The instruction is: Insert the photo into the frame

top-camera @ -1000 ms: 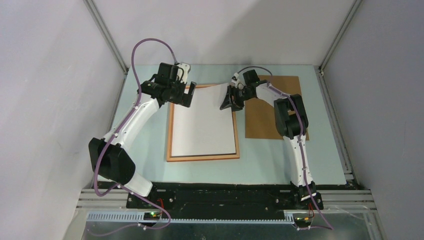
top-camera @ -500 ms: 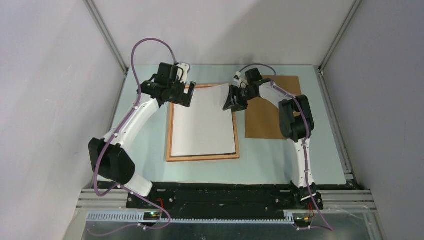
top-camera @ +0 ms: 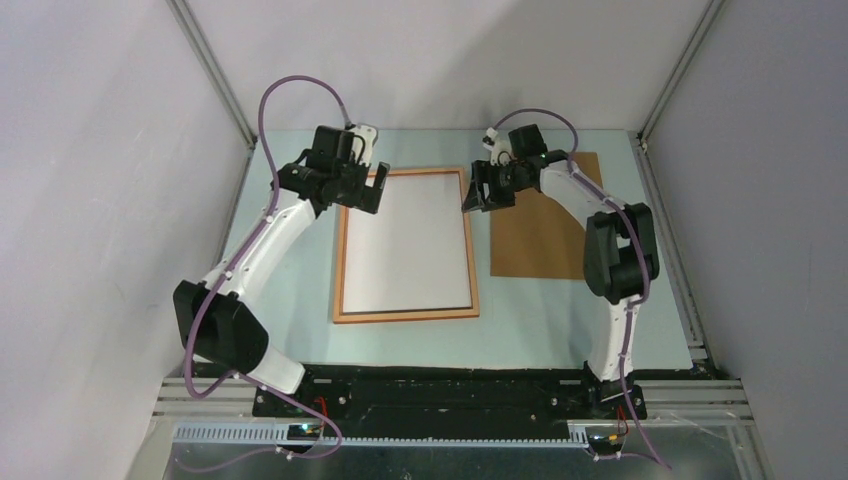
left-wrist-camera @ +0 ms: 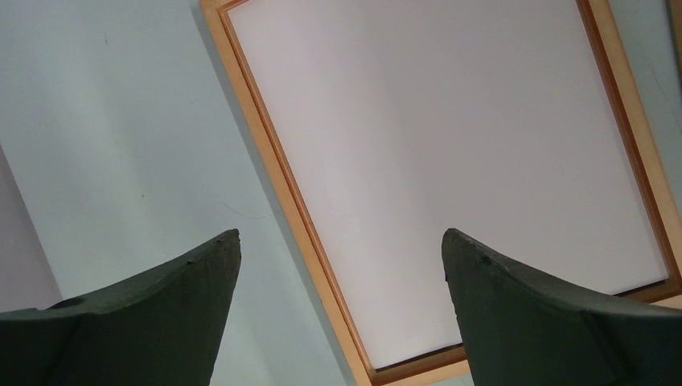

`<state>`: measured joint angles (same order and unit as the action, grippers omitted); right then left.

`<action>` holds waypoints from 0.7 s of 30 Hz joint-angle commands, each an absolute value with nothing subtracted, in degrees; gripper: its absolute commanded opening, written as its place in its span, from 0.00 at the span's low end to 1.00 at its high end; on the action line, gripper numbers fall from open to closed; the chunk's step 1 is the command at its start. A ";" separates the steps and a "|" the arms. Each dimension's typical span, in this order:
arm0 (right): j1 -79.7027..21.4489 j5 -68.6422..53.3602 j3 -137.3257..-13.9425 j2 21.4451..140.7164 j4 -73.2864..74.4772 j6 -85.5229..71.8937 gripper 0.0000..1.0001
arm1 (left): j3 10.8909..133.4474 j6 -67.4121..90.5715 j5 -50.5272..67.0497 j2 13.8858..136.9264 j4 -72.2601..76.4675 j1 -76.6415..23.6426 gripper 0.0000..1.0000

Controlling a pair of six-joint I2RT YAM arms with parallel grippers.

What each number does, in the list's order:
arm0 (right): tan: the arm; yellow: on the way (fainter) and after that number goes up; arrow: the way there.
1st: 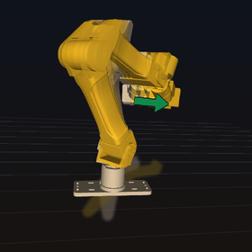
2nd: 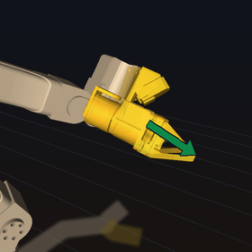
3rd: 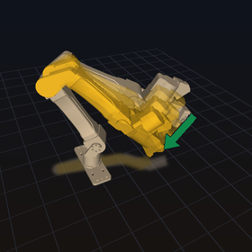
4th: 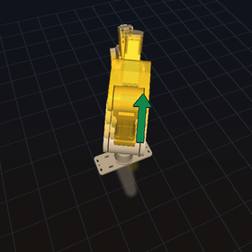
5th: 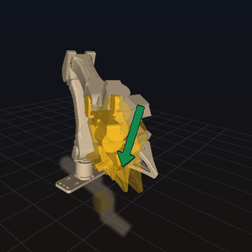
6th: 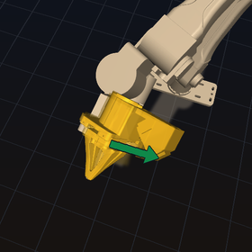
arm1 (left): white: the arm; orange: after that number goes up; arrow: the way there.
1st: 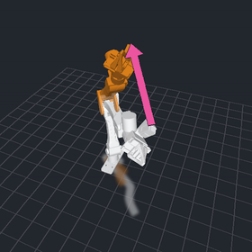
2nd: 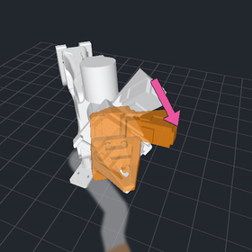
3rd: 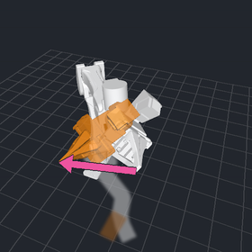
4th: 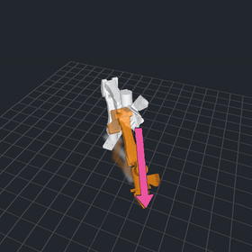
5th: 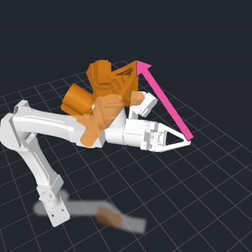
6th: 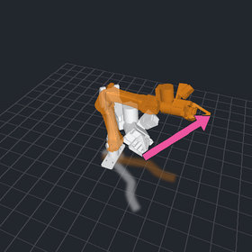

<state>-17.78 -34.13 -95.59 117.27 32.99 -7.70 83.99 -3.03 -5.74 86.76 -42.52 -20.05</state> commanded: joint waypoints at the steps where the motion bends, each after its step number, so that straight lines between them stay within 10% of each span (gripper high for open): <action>1: -16.53 -28.37 -91.10 109.63 32.51 -3.21 0.71 | 83.28 -4.22 -5.42 83.33 -40.65 -19.69 1.00; 21: 0.27 -17.13 -70.73 86.04 22.61 1.79 0.99 | 79.56 -3.74 5.71 80.41 -30.04 -19.84 1.00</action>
<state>-2.52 -19.94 -72.47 91.42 26.85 0.12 79.35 -3.49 0.86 82.50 -35.55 -20.05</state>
